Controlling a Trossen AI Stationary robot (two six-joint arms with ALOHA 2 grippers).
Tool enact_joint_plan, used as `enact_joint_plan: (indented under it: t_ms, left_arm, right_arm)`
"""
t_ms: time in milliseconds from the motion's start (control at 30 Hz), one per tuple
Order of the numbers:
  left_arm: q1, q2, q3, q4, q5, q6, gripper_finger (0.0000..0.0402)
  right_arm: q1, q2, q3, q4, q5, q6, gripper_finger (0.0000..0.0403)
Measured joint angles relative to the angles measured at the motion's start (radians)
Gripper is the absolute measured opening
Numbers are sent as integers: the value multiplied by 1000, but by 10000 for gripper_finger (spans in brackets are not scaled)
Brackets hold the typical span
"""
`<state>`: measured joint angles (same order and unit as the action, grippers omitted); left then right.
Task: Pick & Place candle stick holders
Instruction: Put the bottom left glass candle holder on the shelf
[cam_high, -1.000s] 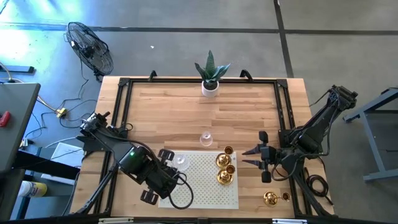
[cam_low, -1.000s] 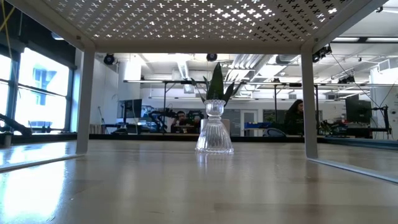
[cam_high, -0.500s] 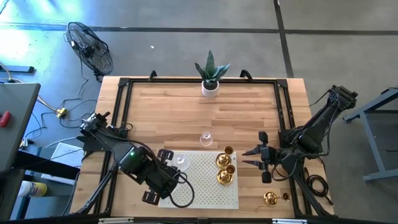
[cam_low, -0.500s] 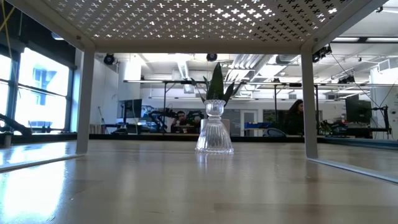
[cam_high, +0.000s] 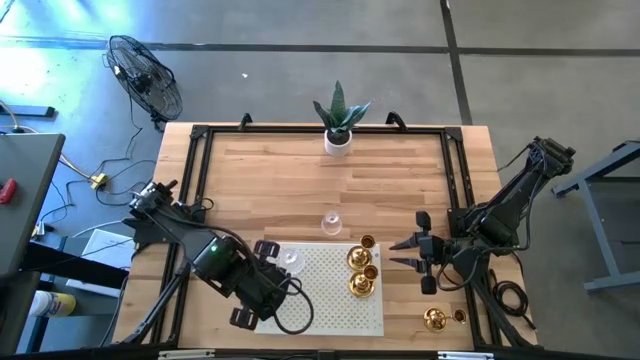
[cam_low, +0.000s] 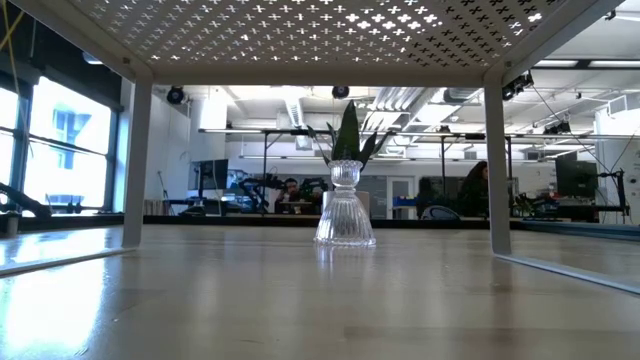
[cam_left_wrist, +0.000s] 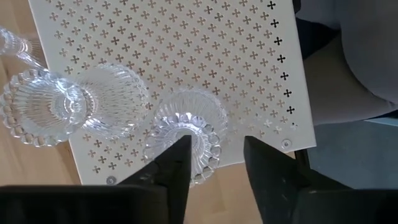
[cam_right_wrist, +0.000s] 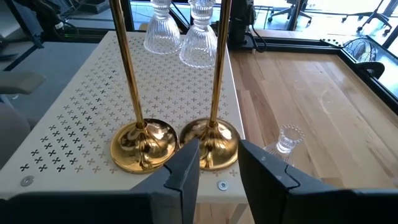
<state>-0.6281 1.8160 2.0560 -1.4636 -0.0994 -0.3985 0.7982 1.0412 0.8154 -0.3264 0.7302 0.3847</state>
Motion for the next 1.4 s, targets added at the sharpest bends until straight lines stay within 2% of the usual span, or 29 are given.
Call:
enact_joint_plan:
  t_ms: [333, 900, 1400]
  left_arm:
    - [0, 0, 0, 28, 63, 5, 159]
    - [0, 1, 3, 24, 37, 11, 159]
    - [0, 2, 149, 23, 10, 38, 159]
  right_arm:
    - [0, 0, 0, 0, 0, 0, 103]
    - [0, 0, 0, 0, 1, -1, 103]
    - [0, 0, 0, -3, 0, -2, 103]
